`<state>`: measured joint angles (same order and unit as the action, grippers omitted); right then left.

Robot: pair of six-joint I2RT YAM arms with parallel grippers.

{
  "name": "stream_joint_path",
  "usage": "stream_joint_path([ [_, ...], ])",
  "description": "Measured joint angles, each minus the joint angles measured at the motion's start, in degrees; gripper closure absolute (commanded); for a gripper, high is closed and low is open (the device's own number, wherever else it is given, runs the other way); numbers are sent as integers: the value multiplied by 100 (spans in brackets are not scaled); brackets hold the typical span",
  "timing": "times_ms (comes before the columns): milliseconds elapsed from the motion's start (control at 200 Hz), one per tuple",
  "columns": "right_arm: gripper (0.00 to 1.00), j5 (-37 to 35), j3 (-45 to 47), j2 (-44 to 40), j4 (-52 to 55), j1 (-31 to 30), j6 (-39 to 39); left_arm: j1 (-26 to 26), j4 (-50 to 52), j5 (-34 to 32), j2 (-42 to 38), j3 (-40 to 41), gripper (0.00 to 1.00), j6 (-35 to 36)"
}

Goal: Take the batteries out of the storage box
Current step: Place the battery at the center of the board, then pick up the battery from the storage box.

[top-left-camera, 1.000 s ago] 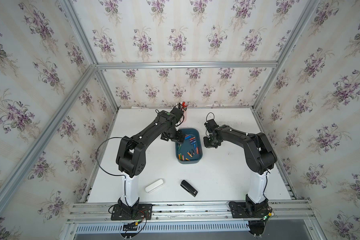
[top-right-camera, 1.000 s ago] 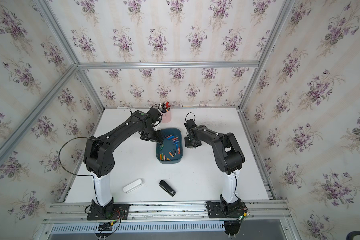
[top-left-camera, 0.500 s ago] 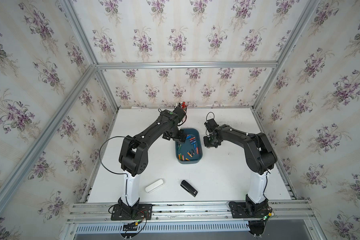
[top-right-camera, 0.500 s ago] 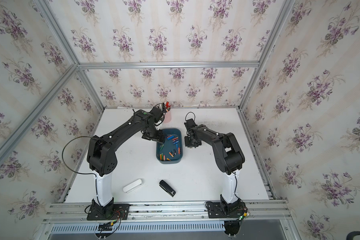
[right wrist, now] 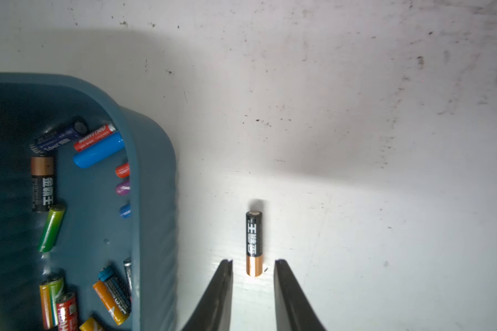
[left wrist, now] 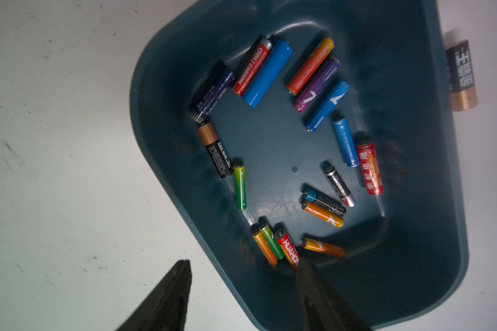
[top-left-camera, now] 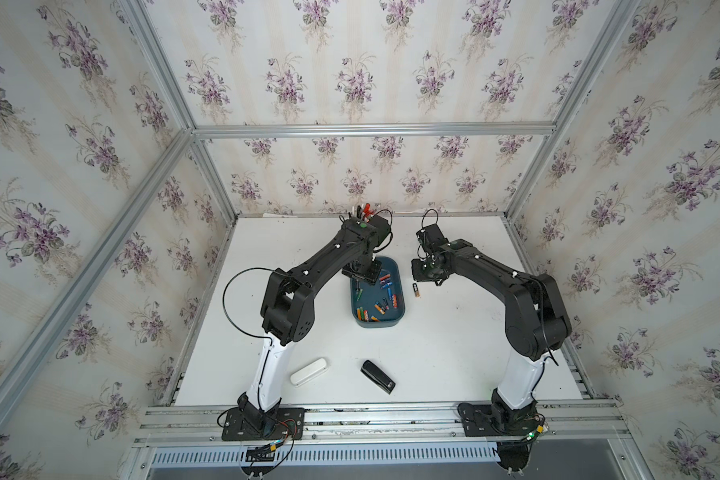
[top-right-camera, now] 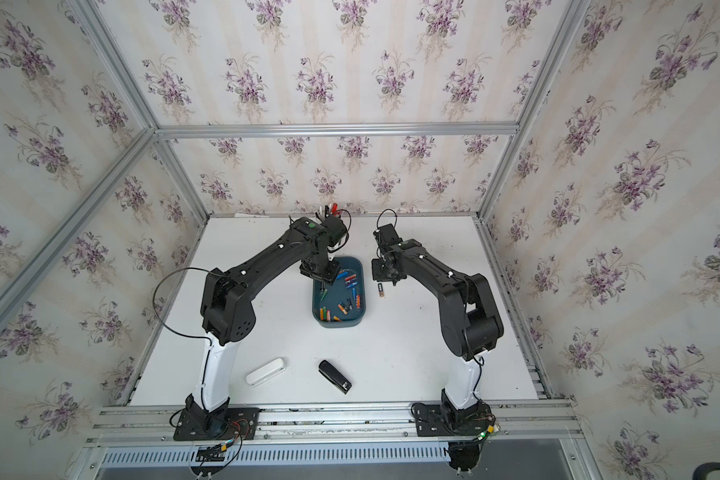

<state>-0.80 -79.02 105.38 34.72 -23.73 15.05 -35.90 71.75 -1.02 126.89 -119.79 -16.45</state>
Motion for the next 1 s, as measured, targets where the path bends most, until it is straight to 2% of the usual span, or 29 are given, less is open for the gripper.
stream_joint_path([
  [180, 69, 2, 96, -208, 87, 223, -7, -162, 223, -243, 520, -481, 60, -2],
  [290, 70, 4, 140, -286, 142, 317, -31, -216, 317, -382, 824, -693, 65, -9],
  [575, 70, 44, 212, -341, 153, 391, -70, -219, 505, -673, 1224, -737, 65, -48],
  [999, 70, 46, 214, -378, 177, 446, -138, -223, 507, -702, 1506, -758, 66, -46],
])
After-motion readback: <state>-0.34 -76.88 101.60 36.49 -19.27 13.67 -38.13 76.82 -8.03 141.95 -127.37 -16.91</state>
